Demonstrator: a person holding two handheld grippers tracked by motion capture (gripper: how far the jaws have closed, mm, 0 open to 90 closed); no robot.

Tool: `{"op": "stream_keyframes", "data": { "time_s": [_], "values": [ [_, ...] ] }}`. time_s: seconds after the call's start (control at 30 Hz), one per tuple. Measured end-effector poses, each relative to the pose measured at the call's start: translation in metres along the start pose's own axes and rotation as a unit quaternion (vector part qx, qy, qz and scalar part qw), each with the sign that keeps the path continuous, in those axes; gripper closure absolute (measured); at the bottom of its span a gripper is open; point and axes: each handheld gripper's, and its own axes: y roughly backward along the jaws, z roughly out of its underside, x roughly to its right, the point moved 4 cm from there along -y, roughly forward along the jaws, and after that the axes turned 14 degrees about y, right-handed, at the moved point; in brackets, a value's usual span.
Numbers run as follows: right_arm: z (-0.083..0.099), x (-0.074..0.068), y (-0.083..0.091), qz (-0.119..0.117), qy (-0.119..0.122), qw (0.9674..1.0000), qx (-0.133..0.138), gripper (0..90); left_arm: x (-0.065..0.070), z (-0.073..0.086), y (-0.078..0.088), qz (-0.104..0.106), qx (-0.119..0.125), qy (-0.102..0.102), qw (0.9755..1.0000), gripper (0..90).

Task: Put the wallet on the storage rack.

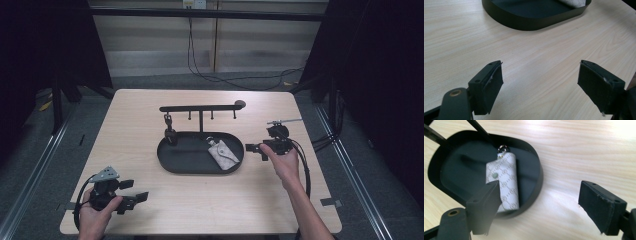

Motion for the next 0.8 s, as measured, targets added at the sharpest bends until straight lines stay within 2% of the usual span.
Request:
{"op": "stream_keyframes", "data": {
  "time_s": [0.13, 0.37, 0.57, 0.8],
  "values": [
    [0.009, 0.000, 0.006, 0.010, 0.009, 0.9999, -0.001, 18.0, -0.001, 0.000, 0.000, -0.002, 0.001, 0.002, 1.0000, 19.8],
    [0.023, 0.002, 0.019, 0.018, 0.009, 0.9997, 0.013, 18.4, -0.001, 0.000, 0.000, -0.005, 0.001, 0.002, 1.0000, 19.8],
    [0.035, 0.001, 0.027, 0.025, 0.015, 0.9995, 0.015, 18.0, -0.004, 0.000, 0.001, -0.008, 0.000, 0.014, 0.9999, 19.8],
    [0.051, -0.001, 0.033, 0.023, 0.012, 0.9995, 0.018, 18.0, -0.003, 0.000, 0.001, -0.008, 0.000, 0.012, 0.9999, 19.8]
  ]
}}
